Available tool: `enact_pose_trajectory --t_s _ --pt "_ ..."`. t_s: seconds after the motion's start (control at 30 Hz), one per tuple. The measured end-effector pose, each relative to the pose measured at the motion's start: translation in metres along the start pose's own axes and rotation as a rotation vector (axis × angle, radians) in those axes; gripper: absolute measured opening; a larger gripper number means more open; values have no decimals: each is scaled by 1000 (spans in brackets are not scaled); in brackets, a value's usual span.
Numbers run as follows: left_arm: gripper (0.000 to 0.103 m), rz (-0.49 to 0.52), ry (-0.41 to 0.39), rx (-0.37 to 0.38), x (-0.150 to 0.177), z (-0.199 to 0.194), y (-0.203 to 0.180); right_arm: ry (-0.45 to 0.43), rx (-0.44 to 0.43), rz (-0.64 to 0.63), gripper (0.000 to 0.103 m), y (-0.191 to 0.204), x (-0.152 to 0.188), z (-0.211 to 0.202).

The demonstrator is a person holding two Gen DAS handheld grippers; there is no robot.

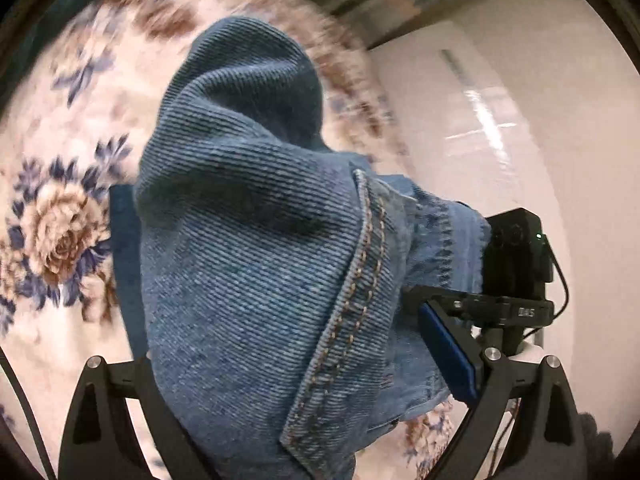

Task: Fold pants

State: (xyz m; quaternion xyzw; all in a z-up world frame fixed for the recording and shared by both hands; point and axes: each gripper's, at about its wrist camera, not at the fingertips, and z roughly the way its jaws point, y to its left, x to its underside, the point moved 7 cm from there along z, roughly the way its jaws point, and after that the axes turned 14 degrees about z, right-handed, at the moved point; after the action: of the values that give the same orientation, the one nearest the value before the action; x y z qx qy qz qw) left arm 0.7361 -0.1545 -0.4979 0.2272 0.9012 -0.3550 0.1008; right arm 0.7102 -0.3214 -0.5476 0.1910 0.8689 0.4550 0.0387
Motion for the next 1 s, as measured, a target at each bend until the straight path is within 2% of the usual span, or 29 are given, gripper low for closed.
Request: enact_pose_trajectory --t_s 0.03,0.07,0.1,0.13,0.17,0.2,0.23,0.33,0.37,0.4,0.43,0.47,0.53,0.57,0.63,0.7,0.77,0.83,0.87,1.0 --pt "96 -18 31 -42 5 15 20 18 13 29 50 -15 -11 14" --pt "96 -32 60 -89 5 27 40 15 66 48 50 -34 -21 27" --pt "96 -30 114 -188 14 41 67 13 128 59 50 -54 -28 37" --pt "96 -18 143 -256 21 47 83 9 182 77 50 -73 -34 43" --pt "99 -14 152 -269 27 51 94 -1 211 96 52 -91 -38 45" --pt "99 -38 135 -211 31 52 98 -7 197 111 56 -100 -40 44" --pt "99 -61 125 -192 32 50 100 -11 174 129 57 -106 -41 43" --pt "98 -23 110 -255 37 39 86 -22 198 105 61 -106 -38 41" --pt "98 -13 114 -285 39 34 83 -21 216 130 66 -102 -38 39" --pt "98 8 106 -331 37 25 74 -17 233 149 77 -89 -53 36" --pt "98 25 100 -375 41 16 68 -32 267 142 87 -88 -36 34" --pt "96 50 94 -440 42 5 57 -90 350 115 99 -73 -37 22" --pt "97 91 58 -521 36 -14 42 -198 507 54 99 -49 -28 -1" --pt "97 110 43 -584 39 -27 29 -258 618 20 99 -36 -6 -25" --pt "97 131 39 -665 49 -47 13 -347 750 -19 99 -26 12 -37" --pt "98 129 56 -712 60 -61 -2 -391 802 -19 99 -12 39 -53" --pt "98 121 58 -712 73 -78 -27 -412 826 2 99 -1 85 -82" --pt "98 135 46 -714 83 -94 -53 -425 809 32 99 19 118 -99" --pt "98 144 37 -731 88 -106 -69 -434 801 41 99 45 140 -124" --pt "98 185 14 -735 105 -143 -129 -472 817 11 99 77 194 -162"
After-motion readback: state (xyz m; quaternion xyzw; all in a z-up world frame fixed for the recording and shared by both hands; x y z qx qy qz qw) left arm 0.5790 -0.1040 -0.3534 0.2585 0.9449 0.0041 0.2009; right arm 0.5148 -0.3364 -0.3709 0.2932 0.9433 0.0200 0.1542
